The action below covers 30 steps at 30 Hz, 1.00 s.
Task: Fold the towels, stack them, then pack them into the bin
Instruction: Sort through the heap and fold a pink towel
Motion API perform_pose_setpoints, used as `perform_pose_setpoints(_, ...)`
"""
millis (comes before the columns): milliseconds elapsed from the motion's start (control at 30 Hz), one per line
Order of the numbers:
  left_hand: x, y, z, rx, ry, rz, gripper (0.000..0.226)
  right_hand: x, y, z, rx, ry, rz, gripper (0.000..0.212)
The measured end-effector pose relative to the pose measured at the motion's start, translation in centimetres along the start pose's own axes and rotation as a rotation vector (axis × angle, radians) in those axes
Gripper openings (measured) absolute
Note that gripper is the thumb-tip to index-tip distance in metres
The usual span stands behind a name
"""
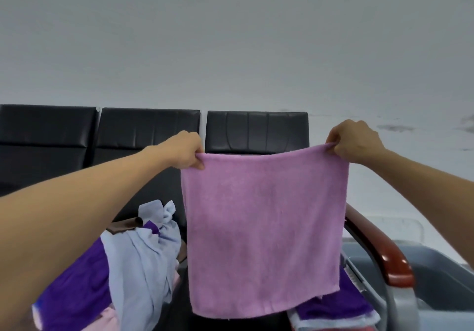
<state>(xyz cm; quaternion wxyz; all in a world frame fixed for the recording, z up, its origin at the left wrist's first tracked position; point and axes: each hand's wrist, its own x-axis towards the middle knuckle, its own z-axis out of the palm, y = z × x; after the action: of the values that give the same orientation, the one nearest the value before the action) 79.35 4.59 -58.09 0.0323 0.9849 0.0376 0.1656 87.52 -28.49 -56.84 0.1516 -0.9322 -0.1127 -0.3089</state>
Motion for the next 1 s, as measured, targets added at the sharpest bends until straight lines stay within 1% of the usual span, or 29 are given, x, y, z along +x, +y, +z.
perform_pose_setpoints(67, 0.1, -0.4, 0.3, -0.020, 0.060, 0.008, 0.019, -0.1, 0.0, 0.2, 0.042, 0.029, 0.021, 0.018)
perform_pose_setpoints(133, 0.3, -0.8, 0.7, -0.015, 0.129, 0.001, 0.019, -0.1, -0.2, 0.4, 0.088, 0.051, 0.039, 0.018)
perform_pose_setpoints(200, 0.8, -1.0, 1.0, 0.002, 0.156, 0.004, 0.016, 0.0, -0.2, 0.6, 0.114, 0.059, 0.045, 0.020)
perform_pose_setpoints(267, 1.1, -1.1, 1.0, 0.008, 0.177, 0.012, 0.018, 0.3, -0.1, 0.8, 0.141, 0.054, 0.042, 0.024)
perform_pose_setpoints(400, 0.9, -1.5, 0.6, 0.027, 0.198, 0.017, 0.015, 0.7, 0.0, 1.0, 0.183, -0.010, 0.038, 0.025)
perform_pose_setpoints(467, 0.3, -1.5, 0.3, 0.026, 0.210, 0.016, 0.021, 0.8, -0.2, 1.0, 0.165, -0.045, 0.019, 0.021)
perform_pose_setpoints(567, -0.5, -2.0, -0.3, 0.005, 0.233, 0.001, 0.026, 0.6, -1.1, 0.2, 0.125, -0.128, -0.028, 0.022)
perform_pose_setpoints(700, -2.0, -3.3, -0.5, -0.040, 0.200, -0.012, 0.028, 0.0, -2.5, -1.5, 0.013, -0.318, -0.071, 0.027)
perform_pose_setpoints(767, -2.9, -3.9, -0.8, -0.030, 0.149, -0.011, 0.024, -0.1, -3.1, -2.0, -0.036, -0.409, -0.080, 0.026)
perform_pose_setpoints(833, -3.6, -4.4, -1.5, -0.005, 0.084, -0.010, 0.017, -0.2, -3.6, -2.4, 0.013, -0.496, -0.067, 0.024)
perform_pose_setpoints(933, -4.6, -5.4, -3.1, 0.006, 0.006, -0.013, 0.007, -0.2, -3.9, -3.1, 0.149, -0.592, -0.048, 0.016)
perform_pose_setpoints(1000, -5.1, -6.2, -4.0, 0.006, -0.043, -0.037, 0.015, -0.1, -4.0, -3.3, 0.243, -0.619, -0.031, 0.008)
